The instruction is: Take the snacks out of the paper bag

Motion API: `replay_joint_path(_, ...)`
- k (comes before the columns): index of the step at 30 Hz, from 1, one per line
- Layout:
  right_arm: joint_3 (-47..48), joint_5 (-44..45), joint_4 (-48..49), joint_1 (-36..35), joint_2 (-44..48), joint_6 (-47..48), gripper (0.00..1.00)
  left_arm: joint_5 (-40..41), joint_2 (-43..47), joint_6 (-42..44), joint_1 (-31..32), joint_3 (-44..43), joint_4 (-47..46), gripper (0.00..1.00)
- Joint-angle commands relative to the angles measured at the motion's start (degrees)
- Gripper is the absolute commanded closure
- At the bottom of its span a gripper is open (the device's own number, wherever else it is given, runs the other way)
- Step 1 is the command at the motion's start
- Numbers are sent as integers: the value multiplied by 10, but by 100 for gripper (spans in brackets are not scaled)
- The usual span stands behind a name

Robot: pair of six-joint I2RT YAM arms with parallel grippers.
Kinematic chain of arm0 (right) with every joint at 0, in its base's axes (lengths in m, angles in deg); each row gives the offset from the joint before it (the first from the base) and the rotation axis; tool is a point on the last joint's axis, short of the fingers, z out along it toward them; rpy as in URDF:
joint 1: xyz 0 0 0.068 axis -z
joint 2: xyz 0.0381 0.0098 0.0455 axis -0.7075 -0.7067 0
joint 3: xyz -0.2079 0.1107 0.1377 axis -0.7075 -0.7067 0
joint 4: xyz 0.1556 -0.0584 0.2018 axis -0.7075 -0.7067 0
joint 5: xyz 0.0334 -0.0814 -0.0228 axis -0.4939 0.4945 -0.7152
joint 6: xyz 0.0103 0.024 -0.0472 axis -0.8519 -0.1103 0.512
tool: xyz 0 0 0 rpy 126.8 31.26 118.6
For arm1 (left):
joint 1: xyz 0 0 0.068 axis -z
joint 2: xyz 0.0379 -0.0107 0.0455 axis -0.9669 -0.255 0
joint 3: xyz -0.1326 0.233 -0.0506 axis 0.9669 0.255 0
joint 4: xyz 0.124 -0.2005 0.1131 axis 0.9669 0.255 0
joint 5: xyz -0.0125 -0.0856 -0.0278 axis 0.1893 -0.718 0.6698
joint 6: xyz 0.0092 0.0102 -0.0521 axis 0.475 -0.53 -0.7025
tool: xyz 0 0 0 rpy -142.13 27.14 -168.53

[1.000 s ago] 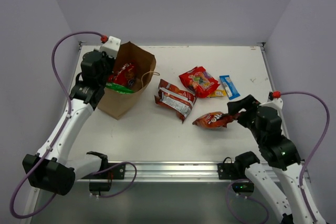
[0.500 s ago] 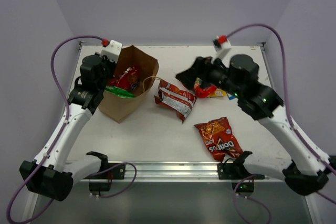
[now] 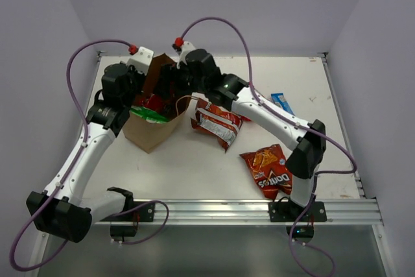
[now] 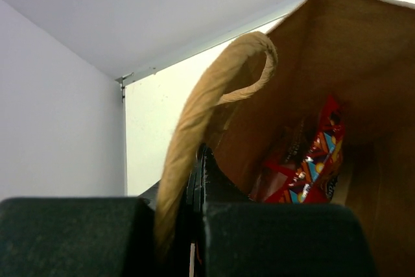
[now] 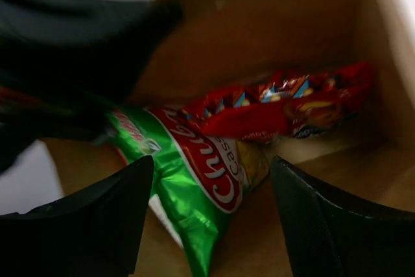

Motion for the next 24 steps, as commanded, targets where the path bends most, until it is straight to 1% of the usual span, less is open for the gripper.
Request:
replay_joint_path(1, -68, 23, 45, -20, -5, -22, 26, 17, -8, 25, 3, -63, -97, 100)
replay_joint_path(4, -148, 33, 84, -23, 4, -43, 27, 26, -22, 44, 3, -84, -117, 100)
replay_joint_path(9, -215, 75, 135, -24, -1, -55, 26, 9, -23, 43, 6, -112, -124, 100)
replay_joint_path(13, -244, 88, 161, -23, -16, -69, 25, -33, 19, 30, 23, -91, -121, 100)
replay_joint_path(16, -259, 97, 183, -24, -11, -92, 22, -22, 50, 24, 57, -48, -106, 100)
replay_joint_path(17, -264, 113, 193, -23, 0, -100, 21, -15, 56, 21, 75, -25, -100, 100)
replay_joint_path(19, -273, 138, 198, -24, 11, -127, 17, 6, 68, 7, 90, -3, -90, 100)
replay_joint_path(20, -274, 160, 205, -24, 23, -132, 13, 8, 70, -2, 100, 16, -84, 100)
replay_joint_path(22, -275, 183, 210, -24, 32, -154, 10, 21, 71, -13, 108, 29, -79, 100)
replay_joint_path(23, -275, 193, 214, -23, 37, -161, 6, 23, 70, -18, 111, 32, -76, 100)
replay_joint_path(24, -276, 205, 218, -24, 44, -170, 4, 24, 69, -26, 112, 33, -70, 100)
